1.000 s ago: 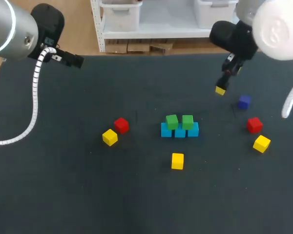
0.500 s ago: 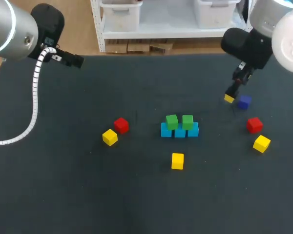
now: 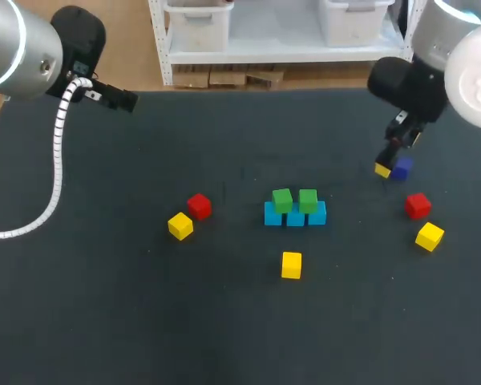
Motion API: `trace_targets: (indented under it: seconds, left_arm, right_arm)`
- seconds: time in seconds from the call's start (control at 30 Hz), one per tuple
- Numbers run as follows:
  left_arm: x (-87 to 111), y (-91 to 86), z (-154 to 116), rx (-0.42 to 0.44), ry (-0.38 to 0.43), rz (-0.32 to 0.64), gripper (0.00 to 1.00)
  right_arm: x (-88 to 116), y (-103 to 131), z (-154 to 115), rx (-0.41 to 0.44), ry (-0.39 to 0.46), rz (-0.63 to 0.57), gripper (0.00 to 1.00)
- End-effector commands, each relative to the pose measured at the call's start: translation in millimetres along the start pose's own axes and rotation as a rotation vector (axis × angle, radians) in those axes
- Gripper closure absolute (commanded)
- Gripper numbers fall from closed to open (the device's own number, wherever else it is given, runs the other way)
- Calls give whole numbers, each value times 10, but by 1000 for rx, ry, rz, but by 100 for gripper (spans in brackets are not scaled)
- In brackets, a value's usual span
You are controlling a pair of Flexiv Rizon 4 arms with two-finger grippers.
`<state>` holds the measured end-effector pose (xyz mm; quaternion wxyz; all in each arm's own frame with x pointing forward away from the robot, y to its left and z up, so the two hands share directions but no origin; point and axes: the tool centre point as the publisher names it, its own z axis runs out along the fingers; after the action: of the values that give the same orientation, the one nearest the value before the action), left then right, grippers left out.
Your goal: Place the blue cubes, place green cubes on the blue cubes, place the yellow cubes on the green cubes, then place the red cubes on the yellow cubes, and place purple cube on the red cubes.
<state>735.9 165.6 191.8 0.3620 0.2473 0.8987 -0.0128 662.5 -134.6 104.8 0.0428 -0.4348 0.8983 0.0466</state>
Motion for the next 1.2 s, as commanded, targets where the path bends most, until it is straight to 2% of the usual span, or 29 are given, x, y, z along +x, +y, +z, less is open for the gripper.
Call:
trace_targets:
  seconds: [0.03, 0.33, 0.57, 0.83, 1.03, 1.2]
  left_arm:
    - [-7, 9, 8, 3, 0, 0, 0]
    - [-7, 9, 8, 3, 0, 0, 0]
    - [-7, 9, 8, 3, 0, 0, 0]
    - [-7, 9, 8, 3, 0, 0, 0]
    - [-7, 9, 8, 3, 0, 0, 0]
    - [-7, 9, 8, 3, 0, 0, 0]
  right_arm:
    - [-33, 22, 15, -1, -5, -15, 0]
    - [-80, 102, -6, -2, -8, -76, 0]
    - [-77, 462, -166, 2, -13, -228, 0]
    - [-112, 906, -234, -3, 1, -324, 0]
    - [-150, 1182, -182, -24, 20, -434, 0]
    - [-126, 1322, -116, -40, 48, -492, 0]
